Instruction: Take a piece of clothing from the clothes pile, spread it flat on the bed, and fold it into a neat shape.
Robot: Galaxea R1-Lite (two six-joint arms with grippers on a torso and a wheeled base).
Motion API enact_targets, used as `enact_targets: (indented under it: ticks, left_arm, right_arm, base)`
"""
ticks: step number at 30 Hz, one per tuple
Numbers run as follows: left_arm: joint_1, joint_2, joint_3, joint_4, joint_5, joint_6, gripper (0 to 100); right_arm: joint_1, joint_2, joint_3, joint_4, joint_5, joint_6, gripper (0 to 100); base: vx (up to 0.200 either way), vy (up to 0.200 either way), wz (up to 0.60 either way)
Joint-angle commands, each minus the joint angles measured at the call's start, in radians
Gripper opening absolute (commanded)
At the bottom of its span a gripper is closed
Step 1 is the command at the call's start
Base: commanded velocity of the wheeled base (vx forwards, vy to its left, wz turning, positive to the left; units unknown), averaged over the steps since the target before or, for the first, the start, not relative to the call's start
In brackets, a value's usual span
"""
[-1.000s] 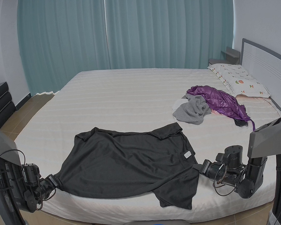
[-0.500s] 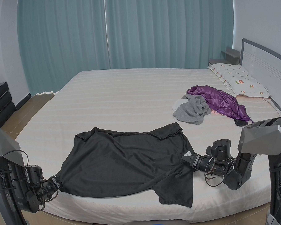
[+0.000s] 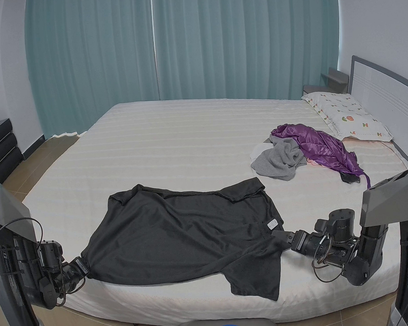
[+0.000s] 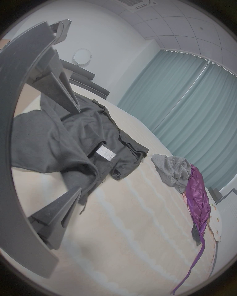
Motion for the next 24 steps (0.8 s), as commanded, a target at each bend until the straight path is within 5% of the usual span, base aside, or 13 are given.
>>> enact_targets:
  ticks: [1, 11, 24]
  left_arm:
    - [0.000, -0.005, 0.010, -0.001, 0.001, -0.002, 0]
    - [0.000, -0.009, 0.020, -0.001, 0.000, -0.015, 0]
    - [-0.006, -0.011, 0.025, -0.001, 0.000, -0.028, 0]
  right_arm:
    - [0.004, -0.060, 0.170, -0.085, 0.044, 0.002, 100]
    - [0.019, -0.069, 0.231, -0.082, 0.116, 0.031, 100]
    - [0.099, 0.021, 0.213, -0.082, 0.116, 0.034, 100]
  base:
    - [0.000, 0.000, 0.00]
    - [0.000, 0.000, 0.00]
    - [0.000, 0.000, 0.00]
